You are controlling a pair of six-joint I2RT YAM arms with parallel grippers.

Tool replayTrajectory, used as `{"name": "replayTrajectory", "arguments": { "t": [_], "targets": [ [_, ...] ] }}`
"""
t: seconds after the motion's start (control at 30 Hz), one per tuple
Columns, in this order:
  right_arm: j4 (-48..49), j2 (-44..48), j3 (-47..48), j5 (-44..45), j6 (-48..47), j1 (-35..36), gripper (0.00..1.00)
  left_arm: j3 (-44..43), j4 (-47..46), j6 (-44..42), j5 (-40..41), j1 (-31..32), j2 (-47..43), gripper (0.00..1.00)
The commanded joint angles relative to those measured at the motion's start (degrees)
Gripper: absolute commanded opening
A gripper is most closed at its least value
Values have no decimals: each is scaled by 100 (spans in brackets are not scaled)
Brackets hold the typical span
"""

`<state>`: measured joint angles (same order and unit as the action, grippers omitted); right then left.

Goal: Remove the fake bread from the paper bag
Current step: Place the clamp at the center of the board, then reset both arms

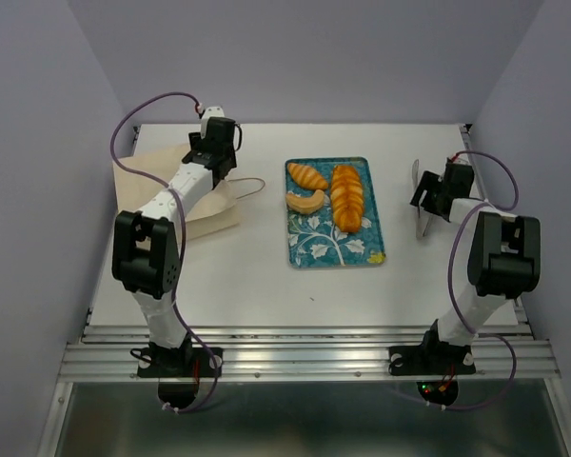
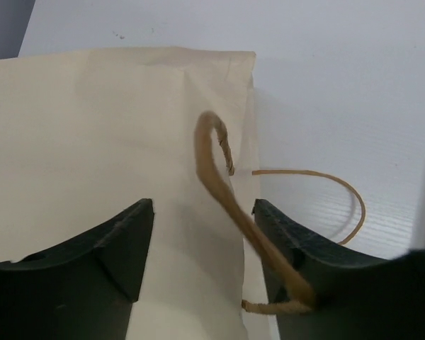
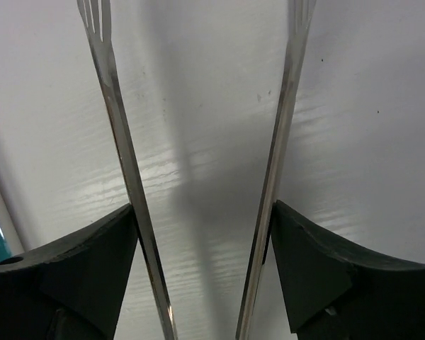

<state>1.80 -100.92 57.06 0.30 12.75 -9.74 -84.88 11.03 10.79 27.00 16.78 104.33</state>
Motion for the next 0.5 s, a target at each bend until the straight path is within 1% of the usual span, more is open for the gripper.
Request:
{"name": "replayTrajectory", "arguments": {
  "t": [0.0, 0.03, 0.07, 0.1, 0.23, 0.27, 0.33, 0.43, 0.47],
  "targets": [
    [400, 230, 113, 435, -151, -28, 82, 6, -162, -15, -125, -8, -879, 73],
    [400, 423, 60, 462, -124, -28, 100, 111, -223, -24, -264, -16, -1071, 87],
    [400, 520, 51, 463, -124, -28, 100, 147, -224, -41, -335, -8, -1151, 87],
    [391, 643, 34, 497, -80, -28, 100, 182, -276, -42, -388, -16, -1248, 92],
    [312, 1337, -2, 761, 165, -28, 100, 367, -425, -50, -643, -8, -1766, 93],
    [190, 1626, 16, 909, 262, -28, 100, 480, -539, -50, -661, -8, -2020, 98],
    [136, 1952, -1, 1016, 333, -28, 100, 595, -628, -15, -705, -8, -2302, 99],
    [92, 2594, -107, 1323, 561, -28, 100, 1086, -1066, 72, -749, -16, -3179, 99],
    [83, 2743, -133, 1411, 640, -28, 100, 1427, -1442, 73, -775, -8, -3356, 99]
  ]
}}
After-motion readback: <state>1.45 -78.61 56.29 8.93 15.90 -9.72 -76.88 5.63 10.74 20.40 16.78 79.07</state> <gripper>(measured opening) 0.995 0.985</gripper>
